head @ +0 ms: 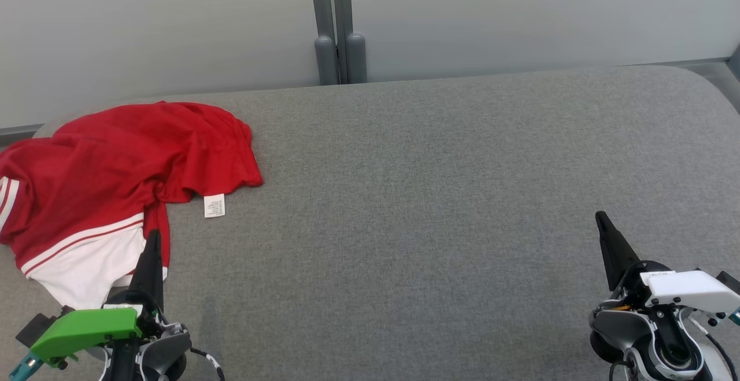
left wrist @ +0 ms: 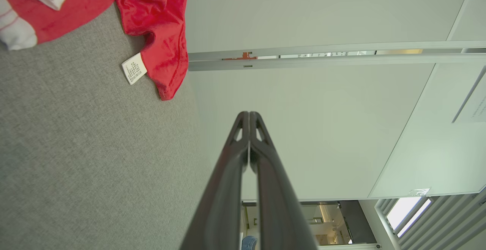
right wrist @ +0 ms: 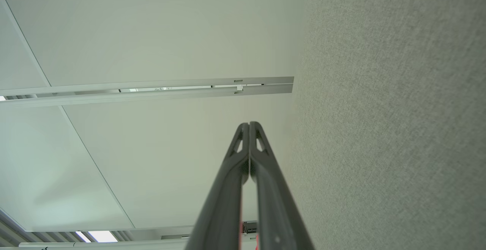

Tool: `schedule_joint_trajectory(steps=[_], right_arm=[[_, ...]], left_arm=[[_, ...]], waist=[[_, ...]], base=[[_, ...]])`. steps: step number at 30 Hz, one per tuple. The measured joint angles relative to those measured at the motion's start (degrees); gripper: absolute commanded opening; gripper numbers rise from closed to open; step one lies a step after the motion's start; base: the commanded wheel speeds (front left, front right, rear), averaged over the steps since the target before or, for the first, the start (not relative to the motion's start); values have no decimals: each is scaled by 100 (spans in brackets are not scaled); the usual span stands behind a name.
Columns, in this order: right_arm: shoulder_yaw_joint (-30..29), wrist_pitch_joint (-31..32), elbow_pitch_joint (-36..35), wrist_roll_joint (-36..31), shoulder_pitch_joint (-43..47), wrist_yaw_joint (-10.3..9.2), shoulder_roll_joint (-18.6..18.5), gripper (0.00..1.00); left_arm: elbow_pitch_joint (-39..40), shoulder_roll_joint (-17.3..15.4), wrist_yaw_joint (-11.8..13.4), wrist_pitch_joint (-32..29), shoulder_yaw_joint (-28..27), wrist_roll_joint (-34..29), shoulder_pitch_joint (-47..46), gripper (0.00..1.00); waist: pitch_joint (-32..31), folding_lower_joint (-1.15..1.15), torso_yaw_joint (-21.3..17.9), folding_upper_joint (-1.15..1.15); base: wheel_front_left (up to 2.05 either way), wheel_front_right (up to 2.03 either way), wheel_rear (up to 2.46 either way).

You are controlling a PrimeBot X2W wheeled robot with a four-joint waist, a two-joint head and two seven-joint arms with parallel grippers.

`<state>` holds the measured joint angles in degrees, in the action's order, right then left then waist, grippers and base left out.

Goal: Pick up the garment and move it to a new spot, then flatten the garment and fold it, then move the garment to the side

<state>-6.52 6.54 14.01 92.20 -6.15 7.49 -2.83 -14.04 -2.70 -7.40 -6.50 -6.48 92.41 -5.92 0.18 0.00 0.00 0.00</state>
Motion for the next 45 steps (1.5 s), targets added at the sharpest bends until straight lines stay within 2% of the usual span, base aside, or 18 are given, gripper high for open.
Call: schedule_joint_trajectory(steps=[8, 9, 16, 20, 28, 32, 45], right_arm=[[0, 0, 0, 0, 0, 0, 0, 0], [0, -1, 15, -2, 7, 0, 2, 100], [85, -103, 123, -41, 181, -2, 42, 100], [153, -219, 55, -353, 202, -2, 30, 100], [244, -435, -221, -1660, 247, -2, -24, 100], [302, -525, -335, -2264, 271, -2, -76, 100], [453, -824, -516, -3688, 300, -2, -230, 100]], left_arm=[[0, 0, 0, 0, 0, 0, 0, 0], [-13, 3, 2, 1, 2, 0, 7, 100], [-148, 34, 13, 114, 130, -20, 170, 100], [-132, 34, 13, 233, 222, -231, 180, 100], [-92, 33, 14, 441, 403, -1201, 184, 100], [-81, 32, 45, 541, 501, -1891, 188, 100], [-70, 24, 185, 825, 750, -3478, 225, 100]], waist=[[0, 0, 0, 0], [0, 0, 0, 0], [2, 0, 4, 0], [3, 0, 11, 0], [9, 0, 37, 0], [11, 0, 44, 0], [18, 0, 69, 0]], base=[[0, 0, 0], [0, 0, 0], [0, 0, 0], [0, 0, 0], [0, 0, 0], [0, 0, 0], [0, 0, 0]])
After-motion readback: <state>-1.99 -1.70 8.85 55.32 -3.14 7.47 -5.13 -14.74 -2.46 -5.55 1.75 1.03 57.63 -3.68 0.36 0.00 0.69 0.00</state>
